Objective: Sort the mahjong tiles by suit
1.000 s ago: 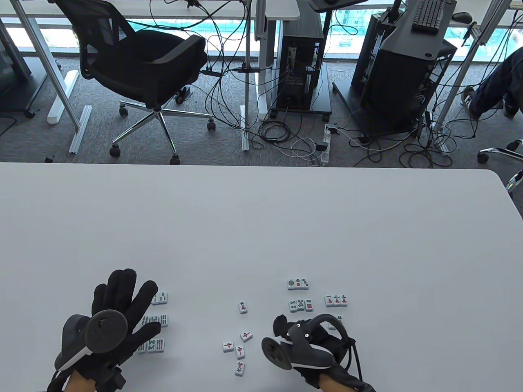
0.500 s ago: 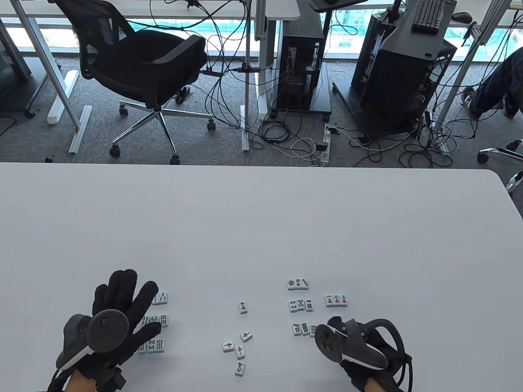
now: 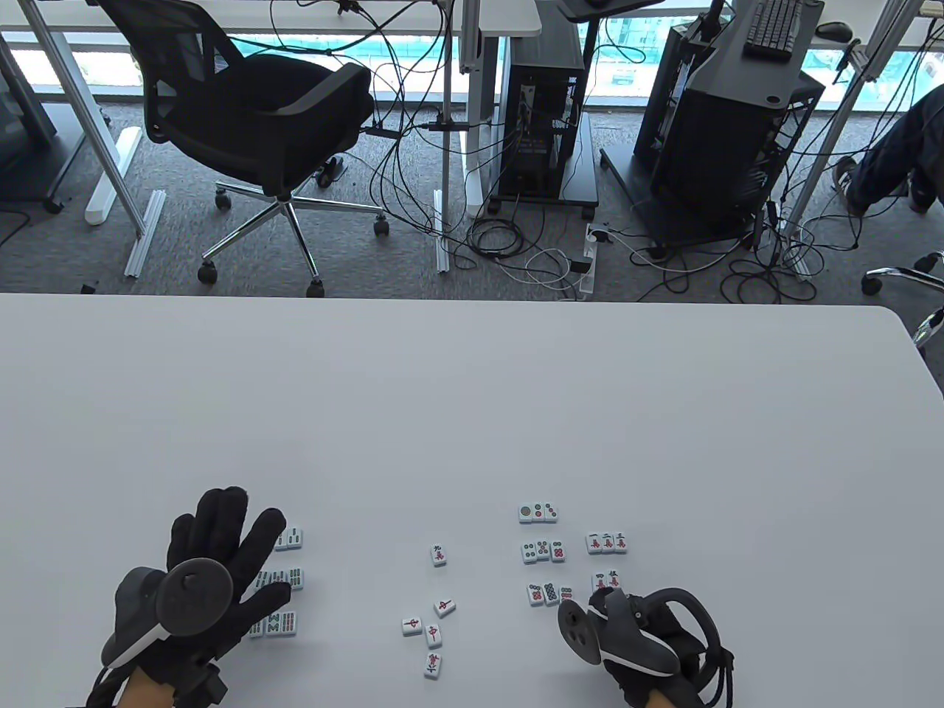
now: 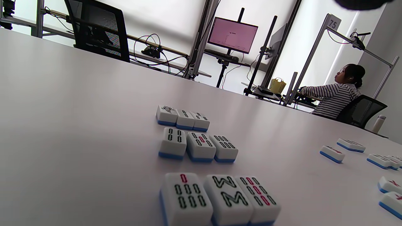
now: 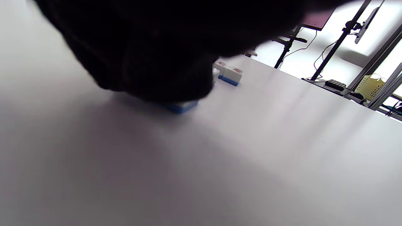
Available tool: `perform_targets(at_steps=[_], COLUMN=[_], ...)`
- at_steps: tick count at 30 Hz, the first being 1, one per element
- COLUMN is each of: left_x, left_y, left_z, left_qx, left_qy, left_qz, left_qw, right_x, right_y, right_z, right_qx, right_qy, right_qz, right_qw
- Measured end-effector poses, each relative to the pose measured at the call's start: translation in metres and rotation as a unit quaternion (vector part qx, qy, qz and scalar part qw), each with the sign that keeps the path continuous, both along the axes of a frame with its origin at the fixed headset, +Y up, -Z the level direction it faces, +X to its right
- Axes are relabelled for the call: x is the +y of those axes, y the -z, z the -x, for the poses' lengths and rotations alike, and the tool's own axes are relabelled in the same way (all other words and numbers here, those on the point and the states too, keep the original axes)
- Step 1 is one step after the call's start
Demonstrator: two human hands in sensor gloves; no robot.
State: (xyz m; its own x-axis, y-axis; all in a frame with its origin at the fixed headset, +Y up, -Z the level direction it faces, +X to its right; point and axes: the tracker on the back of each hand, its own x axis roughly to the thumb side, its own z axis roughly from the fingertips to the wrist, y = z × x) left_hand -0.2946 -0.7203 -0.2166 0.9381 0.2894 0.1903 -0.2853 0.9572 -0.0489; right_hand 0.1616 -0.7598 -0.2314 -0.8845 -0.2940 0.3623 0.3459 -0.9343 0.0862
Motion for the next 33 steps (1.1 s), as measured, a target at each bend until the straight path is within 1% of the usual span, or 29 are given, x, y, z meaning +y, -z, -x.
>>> perform_targets(at_steps=[4, 8, 10, 13, 15, 17, 21, 24, 28, 30, 33], left_x=[0.0, 0.0, 0.0, 0.0, 0.0, 0.0, 0.0, 0.0, 0.0, 0.001, 0.001], left_y=[0.0, 0.0, 0.0, 0.0, 0.0, 0.0, 0.0, 0.0, -0.001, -0.001, -0.001], left_z=[0.0, 0.001, 0.001, 0.0, 0.0, 0.0, 0.0, 0.0, 0.0, 0.001, 0.001], left_qx=[0.0, 0.001, 0.0, 0.0, -0.001, -0.001, -0.004, -0.005, -0.006, -0.006, -0.006], left_qy=[0.0, -0.002, -0.002, -0.002, -0.002, -0.001, -0.001, -0.002, -0.005, -0.007, -0.01], left_qz=[0.0, -0.002, -0.002, -0.002, -0.002, -0.001, -0.004, -0.005, -0.008, -0.01, -0.012], left_qw=[1.0, 1.0, 1.0, 1.0, 1.0, 1.0, 1.0, 1.0, 1.0, 1.0, 1.0], right_x=[-0.004, -0.003, 0.002, 0.013, 0.021, 0.024, 0.024, 0.02, 0.01, 0.004, -0.001], right_y=[0.0, 0.0, -0.001, -0.006, -0.011, -0.014, -0.019, -0.02, -0.019, -0.018, -0.017], right_z=[0.0, 0.0, 0.002, 0.012, 0.028, 0.046, 0.088, 0.116, 0.151, 0.162, 0.169], right_qx=[-0.001, -0.011, -0.016, -0.005, 0.016, 0.036, 0.081, 0.101, 0.116, 0.113, 0.112], right_qy=[-0.011, -0.018, -0.018, 0.003, 0.039, 0.062, 0.083, 0.085, 0.077, 0.062, 0.047], right_qz=[0.009, 0.01, 0.014, 0.002, -0.013, -0.011, -0.009, 0.001, 0.033, 0.047, 0.042], right_qw=[1.0, 1.0, 1.0, 1.0, 0.999, 0.997, 0.993, 0.991, 0.99, 0.991, 0.992])
